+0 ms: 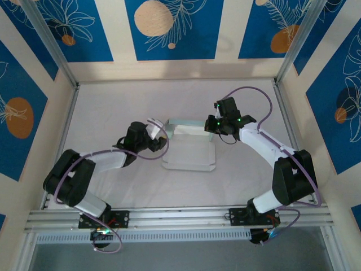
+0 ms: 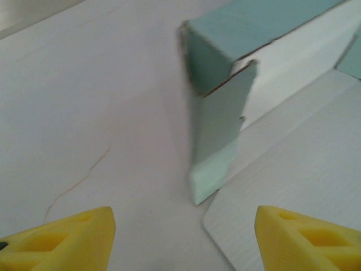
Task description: Fold the paper box
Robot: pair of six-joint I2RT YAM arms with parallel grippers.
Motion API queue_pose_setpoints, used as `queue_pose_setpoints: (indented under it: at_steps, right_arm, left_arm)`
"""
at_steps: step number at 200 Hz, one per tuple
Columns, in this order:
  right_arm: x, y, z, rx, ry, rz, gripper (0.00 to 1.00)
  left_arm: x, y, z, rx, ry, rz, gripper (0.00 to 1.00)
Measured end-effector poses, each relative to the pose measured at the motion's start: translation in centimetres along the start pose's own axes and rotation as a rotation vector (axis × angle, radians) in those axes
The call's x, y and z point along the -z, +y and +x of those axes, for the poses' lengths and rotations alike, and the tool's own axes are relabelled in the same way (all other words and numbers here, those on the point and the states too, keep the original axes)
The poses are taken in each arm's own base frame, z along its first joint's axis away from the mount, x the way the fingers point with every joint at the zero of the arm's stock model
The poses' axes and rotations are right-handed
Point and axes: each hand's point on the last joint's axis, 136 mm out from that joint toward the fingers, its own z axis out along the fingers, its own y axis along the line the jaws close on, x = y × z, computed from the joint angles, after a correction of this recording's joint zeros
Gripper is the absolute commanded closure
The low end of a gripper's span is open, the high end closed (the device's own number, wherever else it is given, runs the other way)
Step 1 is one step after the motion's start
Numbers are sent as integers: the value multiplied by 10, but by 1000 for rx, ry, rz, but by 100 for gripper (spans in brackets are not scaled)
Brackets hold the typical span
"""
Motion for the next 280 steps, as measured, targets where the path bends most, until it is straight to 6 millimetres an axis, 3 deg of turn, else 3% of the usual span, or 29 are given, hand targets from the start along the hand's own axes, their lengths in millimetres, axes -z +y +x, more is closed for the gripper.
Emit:
queue_pose_setpoints:
  at_steps: [64,145,194,280]
  right_arm:
    - [-1,5,1,-2,18,-28,100]
    - [-7,12,1,-5,43,-69,100]
    - [-8,17,2,-8,50,-92,100]
    - [-7,22,8,-56,77,-128,100]
  left_arm:
    - [-19,13,-14,-18,-16,37,51]
    - [-35,8,-6,-43,23,88,63]
    - [-42,12,-11,-45,21,76,90]
    - [-46,16,-13,-58,22,5,92]
